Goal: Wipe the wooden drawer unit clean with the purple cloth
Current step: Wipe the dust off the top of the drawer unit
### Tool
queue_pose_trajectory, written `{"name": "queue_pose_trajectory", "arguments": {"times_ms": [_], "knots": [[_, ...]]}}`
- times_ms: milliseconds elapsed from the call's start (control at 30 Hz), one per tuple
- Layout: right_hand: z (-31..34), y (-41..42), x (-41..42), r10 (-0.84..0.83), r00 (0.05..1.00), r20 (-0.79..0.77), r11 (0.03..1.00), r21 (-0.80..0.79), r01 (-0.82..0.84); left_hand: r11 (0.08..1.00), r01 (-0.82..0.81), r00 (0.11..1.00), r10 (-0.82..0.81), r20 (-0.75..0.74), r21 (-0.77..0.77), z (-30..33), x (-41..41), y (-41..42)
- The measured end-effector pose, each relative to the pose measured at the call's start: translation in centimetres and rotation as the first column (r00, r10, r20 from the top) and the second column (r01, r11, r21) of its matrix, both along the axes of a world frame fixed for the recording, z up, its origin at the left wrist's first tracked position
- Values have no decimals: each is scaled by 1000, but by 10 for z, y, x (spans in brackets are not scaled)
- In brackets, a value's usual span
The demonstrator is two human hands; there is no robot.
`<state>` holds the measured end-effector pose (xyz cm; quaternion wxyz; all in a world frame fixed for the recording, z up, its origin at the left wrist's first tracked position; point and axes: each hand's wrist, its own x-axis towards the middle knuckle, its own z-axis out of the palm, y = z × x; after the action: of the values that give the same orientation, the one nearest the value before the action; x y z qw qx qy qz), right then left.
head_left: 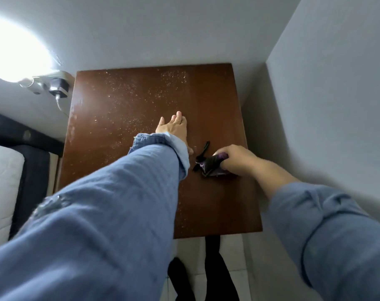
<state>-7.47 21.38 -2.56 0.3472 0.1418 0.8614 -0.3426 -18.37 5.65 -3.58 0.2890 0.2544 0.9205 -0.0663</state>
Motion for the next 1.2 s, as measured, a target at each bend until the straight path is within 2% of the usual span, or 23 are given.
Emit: {"name": "queue_pose_trajectory", "arguments": {"times_ms": [67,167,233,333,467,567,633,833,1067,1200], "knots": [[9,5,-15,-106,994,-38,993,-51,104,1000,1,1000,-1,-22,5,3,1,-6],[31,14,-58,-280,943,-181,955,-150,254,999,-52,996,51,-69,-5,7,-4,-27],[41,13,-97,-328,894,-305,942,-183,283,994,-92,994,89,-60,-57,9,-10,-46],[39,2,-153,-266,819,-508,961,-78,264,985,-112,994,112,-7,-134,6,-15,-69],[10,-10,-222,-109,723,-682,972,80,223,985,-128,992,129,-2,-117,-4,-17,-76],[-20,-14,-253,30,737,-675,957,232,173,985,-140,990,139,-22,-96,-7,-17,-75],[-37,-22,-262,98,756,-647,953,279,115,985,-153,988,152,-21,-81,-9,-18,-77],[-47,-35,-258,97,787,-610,958,272,92,982,-180,984,180,-5,-51,-15,-20,-84],[-49,-62,-132,64,806,-588,965,244,101,983,-173,985,173,3,-56,-16,-24,-82],[-52,-69,-65,-40,809,-586,991,80,106,985,-167,986,166,-11,-42,-18,-26,-84]]}}
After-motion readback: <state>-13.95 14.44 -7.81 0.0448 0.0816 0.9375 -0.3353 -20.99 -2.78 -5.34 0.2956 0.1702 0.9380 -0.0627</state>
